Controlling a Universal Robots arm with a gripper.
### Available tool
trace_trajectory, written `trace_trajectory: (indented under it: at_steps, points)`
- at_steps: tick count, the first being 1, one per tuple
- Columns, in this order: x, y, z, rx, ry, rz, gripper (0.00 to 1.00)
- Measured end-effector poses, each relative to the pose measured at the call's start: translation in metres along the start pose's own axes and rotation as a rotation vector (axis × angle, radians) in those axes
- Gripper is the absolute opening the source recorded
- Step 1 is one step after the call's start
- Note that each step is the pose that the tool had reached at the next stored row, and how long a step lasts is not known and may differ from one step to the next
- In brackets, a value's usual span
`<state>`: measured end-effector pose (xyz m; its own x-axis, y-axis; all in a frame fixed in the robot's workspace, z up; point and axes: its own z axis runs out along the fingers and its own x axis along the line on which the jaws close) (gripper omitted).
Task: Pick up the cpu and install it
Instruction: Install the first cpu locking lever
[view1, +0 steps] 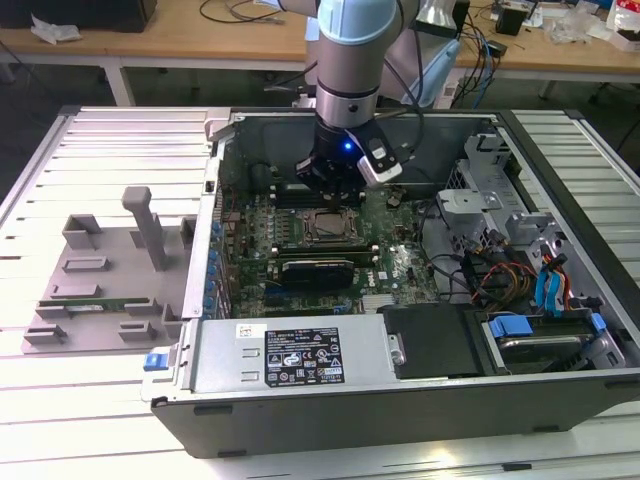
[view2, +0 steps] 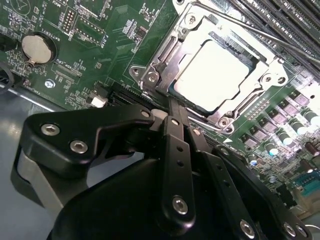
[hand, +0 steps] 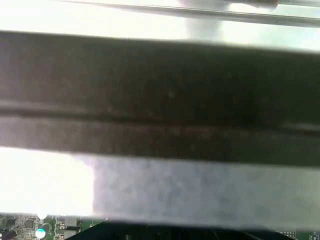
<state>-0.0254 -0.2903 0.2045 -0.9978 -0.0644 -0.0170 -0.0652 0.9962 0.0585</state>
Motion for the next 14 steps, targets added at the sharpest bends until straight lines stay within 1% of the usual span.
trace_trajectory:
  at_steps: [2,4,8,11,12,13,14]
  points:
    - [-0.0003,-0.0007,0.0006,0.0005,0.0017,0.0,0.11]
    - [-0.0029,-0.0009,0.0015,0.0005,0.0037,0.0,0.11]
    - [-0.005,-0.001,0.0016,0.0053,0.0044,0.0,0.11]
    - [-0.0076,-0.0013,0.0017,0.0067,0.0058,0.0,0.11]
    - [-0.0092,-0.0013,0.002,0.006,0.0069,0.0,0.11]
    - [-0.0093,-0.0013,0.0022,0.0014,0.0066,0.0,0.11]
    - [-0.0093,-0.001,0.0025,-0.0061,0.006,0.0,0.11]
